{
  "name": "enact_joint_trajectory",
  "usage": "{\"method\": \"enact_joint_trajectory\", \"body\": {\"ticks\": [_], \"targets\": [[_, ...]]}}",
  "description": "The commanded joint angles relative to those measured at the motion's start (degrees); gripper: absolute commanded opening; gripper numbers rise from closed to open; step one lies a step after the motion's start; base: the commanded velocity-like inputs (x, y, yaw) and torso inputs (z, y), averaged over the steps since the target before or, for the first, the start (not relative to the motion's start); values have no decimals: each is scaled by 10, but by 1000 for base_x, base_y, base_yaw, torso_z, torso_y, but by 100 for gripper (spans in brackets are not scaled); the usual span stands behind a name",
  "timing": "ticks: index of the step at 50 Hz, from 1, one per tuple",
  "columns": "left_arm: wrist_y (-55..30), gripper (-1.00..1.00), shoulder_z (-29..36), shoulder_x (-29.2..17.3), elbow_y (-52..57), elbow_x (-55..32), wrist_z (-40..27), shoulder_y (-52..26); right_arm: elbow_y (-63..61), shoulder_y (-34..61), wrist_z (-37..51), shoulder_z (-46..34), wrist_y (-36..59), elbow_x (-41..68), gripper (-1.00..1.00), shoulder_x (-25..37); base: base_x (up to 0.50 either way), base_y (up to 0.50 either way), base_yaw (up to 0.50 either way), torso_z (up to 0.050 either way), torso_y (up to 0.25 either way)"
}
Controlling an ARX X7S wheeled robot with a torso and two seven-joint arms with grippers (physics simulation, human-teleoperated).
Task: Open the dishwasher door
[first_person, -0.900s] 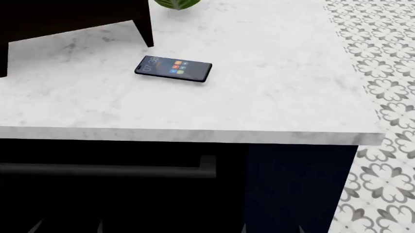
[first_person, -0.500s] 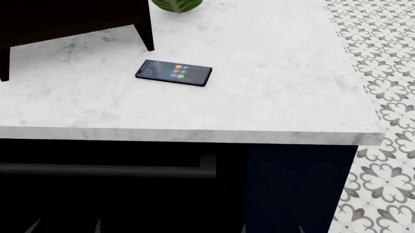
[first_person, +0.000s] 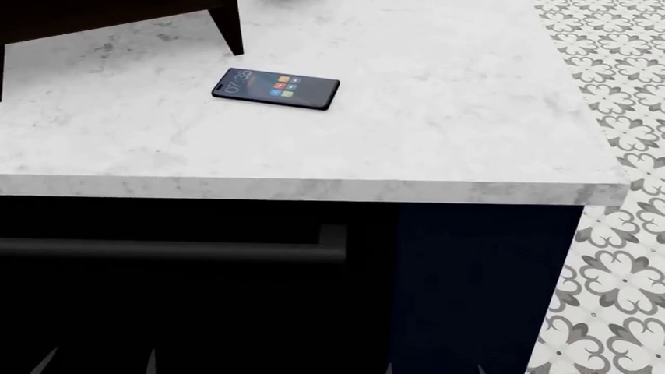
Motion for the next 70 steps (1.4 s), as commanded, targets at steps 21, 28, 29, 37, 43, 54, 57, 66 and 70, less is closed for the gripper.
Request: {"method": "enact_joint_trajectory", "body": {"ticks": [21, 28, 29, 37, 43, 54, 57, 66, 70], "targets": [[10, 100, 27, -19, -15, -8, -30, -8, 12, -3, 19, -16, -12, 33, 100, 20, 0, -176, 0, -10, -2], [15, 100, 32, -23, -16, -10, -34, -7, 9, -4, 24, -22, -14, 33, 100, 24, 0, -494, 0, 0, 0], [14, 100, 32, -24, -15, -11, -35, -6, 8, -4, 24, -24, -12, 32, 100, 24, 0, -227, 0, 0, 0], [15, 100, 40, -33, -11, 0, -43, -4, 6, -4, 29, -30, -14, 34, 100, 27, 0, 0, 0, 0, 0], [-23, 100, 72, -69, 17, 100, -65, -3, 2, -6, 31, -33, -14, 39, 100, 29, 0, 0, 0, 0, 0], [-147, 100, 147, -161, 73, 303, -19, -33, -7, -15, 36, -34, -19, 49, 100, 35, 0, 0, 0, 0, 0], [-177, 100, 162, -183, 75, 340, 11, -57, -11, -18, 38, -34, -19, 51, 100, 37, 0, 0, 0, 0, 0], [-219, 100, 210, -230, 42, 440, 63, -115, -8, -18, 41, -35, -25, 57, 100, 40, 0, 0, 0, 0, 0], [-212, 100, 232, -240, 15, 463, 73, -134, -9, -19, 43, -37, -26, 58, 100, 42, 0, 0, 0, 0, 0]]}}
